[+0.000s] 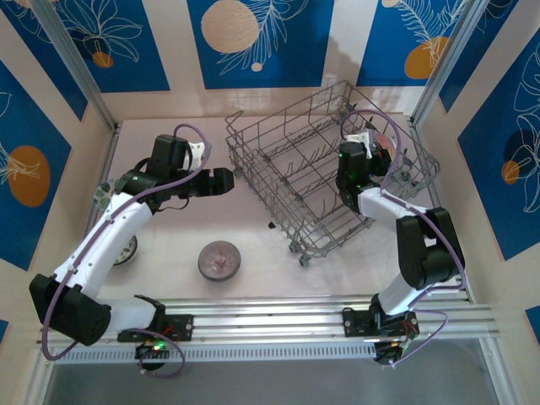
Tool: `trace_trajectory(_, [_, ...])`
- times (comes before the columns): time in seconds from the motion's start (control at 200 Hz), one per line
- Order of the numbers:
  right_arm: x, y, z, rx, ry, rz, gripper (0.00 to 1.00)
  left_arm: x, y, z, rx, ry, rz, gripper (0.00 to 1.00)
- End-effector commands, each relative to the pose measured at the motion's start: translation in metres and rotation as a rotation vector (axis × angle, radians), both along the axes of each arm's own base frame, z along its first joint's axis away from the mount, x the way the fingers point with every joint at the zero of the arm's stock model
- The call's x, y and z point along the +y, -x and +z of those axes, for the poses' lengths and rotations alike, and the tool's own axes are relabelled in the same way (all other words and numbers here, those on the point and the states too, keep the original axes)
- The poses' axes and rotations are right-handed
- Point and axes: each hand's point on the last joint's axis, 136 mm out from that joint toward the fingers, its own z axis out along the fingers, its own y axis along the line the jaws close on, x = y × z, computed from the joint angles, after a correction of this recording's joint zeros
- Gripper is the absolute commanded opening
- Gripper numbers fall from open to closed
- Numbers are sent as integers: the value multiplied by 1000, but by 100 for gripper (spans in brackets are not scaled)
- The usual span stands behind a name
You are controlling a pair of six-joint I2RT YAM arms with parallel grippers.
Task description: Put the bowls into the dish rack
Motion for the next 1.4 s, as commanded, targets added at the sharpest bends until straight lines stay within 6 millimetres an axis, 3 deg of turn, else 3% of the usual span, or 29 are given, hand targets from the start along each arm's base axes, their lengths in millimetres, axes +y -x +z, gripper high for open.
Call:
trace_trajectory(0.0, [3, -2, -24, 114, 33, 15, 0, -2, -3, 11, -30, 11, -27, 79])
trace_trajectory(0.58, [26, -1, -36, 168, 75, 72, 0, -6, -4, 14, -24, 16, -42, 79])
trace_trajectory(1.096, [8, 12, -38, 178, -1, -25, 0, -3, -1, 13, -22, 15, -35, 79])
trace_trajectory(1.396, [6, -1, -54, 210, -29, -11, 6, -2, -3, 7, -7, 3, -27, 79])
